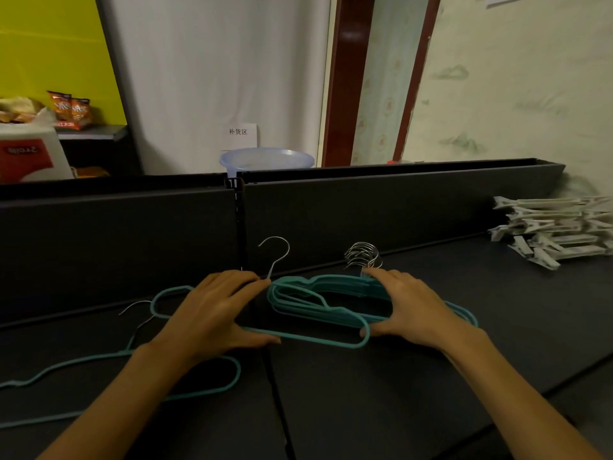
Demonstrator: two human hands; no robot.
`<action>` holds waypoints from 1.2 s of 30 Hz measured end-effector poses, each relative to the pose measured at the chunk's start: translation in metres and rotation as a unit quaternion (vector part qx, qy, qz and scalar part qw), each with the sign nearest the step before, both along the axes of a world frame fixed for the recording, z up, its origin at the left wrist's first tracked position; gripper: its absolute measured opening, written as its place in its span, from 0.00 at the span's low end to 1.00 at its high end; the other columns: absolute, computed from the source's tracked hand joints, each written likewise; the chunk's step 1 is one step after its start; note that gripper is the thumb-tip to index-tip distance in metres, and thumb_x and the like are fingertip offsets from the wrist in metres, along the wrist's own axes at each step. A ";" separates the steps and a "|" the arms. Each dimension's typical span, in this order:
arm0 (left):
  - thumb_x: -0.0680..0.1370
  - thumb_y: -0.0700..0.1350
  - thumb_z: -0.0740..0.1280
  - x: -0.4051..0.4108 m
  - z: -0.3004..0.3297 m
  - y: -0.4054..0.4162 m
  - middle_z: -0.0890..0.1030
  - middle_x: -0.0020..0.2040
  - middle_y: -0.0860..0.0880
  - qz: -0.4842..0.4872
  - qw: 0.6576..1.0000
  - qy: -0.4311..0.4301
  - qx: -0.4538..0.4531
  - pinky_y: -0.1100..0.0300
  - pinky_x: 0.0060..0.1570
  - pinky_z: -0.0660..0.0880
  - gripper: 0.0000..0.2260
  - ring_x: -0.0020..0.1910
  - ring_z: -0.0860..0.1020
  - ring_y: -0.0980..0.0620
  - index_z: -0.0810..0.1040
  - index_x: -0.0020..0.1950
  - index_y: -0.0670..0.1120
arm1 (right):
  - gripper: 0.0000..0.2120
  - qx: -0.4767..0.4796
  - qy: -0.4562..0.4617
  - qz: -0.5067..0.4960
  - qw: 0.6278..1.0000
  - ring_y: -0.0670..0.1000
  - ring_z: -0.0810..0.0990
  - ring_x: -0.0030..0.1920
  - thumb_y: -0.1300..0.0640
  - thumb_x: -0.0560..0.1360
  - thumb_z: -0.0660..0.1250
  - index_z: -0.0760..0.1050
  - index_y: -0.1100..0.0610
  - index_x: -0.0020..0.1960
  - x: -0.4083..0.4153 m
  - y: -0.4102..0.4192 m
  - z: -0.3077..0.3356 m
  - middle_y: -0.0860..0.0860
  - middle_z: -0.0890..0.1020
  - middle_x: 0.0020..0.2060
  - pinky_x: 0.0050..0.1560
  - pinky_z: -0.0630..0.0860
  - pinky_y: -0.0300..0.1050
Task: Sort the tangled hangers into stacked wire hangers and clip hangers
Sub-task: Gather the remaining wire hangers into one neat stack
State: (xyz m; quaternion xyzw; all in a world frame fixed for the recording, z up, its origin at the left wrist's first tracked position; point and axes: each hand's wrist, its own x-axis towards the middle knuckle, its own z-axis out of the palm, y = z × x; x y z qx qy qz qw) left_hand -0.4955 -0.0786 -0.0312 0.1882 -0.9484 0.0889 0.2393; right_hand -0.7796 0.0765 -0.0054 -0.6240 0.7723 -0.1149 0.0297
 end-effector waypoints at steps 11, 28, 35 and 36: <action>0.69 0.70 0.61 -0.031 0.012 0.014 0.77 0.60 0.47 -0.012 1.000 0.017 0.001 0.54 0.56 0.72 0.35 0.57 0.76 0.49 0.72 0.66 0.47 | 0.58 0.020 0.018 0.008 1.000 0.50 0.59 0.72 0.29 0.56 0.71 0.44 0.45 0.76 -0.012 0.008 0.001 0.47 0.61 0.73 0.73 0.47 0.51; 0.62 0.78 0.53 -0.167 0.009 0.071 0.67 0.68 0.53 -0.013 0.994 0.002 0.113 0.57 0.65 0.62 0.46 0.65 0.65 0.54 0.63 0.72 0.52 | 0.60 0.041 -0.110 -0.106 0.987 0.48 0.58 0.72 0.29 0.51 0.73 0.45 0.39 0.74 -0.073 0.103 0.029 0.43 0.56 0.74 0.70 0.63 0.53; 0.63 0.76 0.60 -0.148 0.013 0.054 0.54 0.76 0.48 0.034 0.986 -0.108 0.120 0.49 0.71 0.48 0.45 0.74 0.53 0.48 0.50 0.75 0.59 | 0.54 0.055 -0.036 -0.024 0.998 0.49 0.62 0.68 0.33 0.59 0.73 0.41 0.34 0.72 -0.047 0.062 0.011 0.43 0.60 0.70 0.67 0.66 0.51; 0.63 0.75 0.61 -0.140 0.014 0.047 0.54 0.76 0.48 0.045 0.983 -0.129 0.121 0.48 0.72 0.46 0.45 0.74 0.53 0.48 0.48 0.75 0.61 | 0.53 0.061 -0.019 -0.023 0.998 0.50 0.64 0.67 0.34 0.60 0.73 0.40 0.33 0.72 -0.046 0.058 0.009 0.44 0.62 0.70 0.66 0.67 0.51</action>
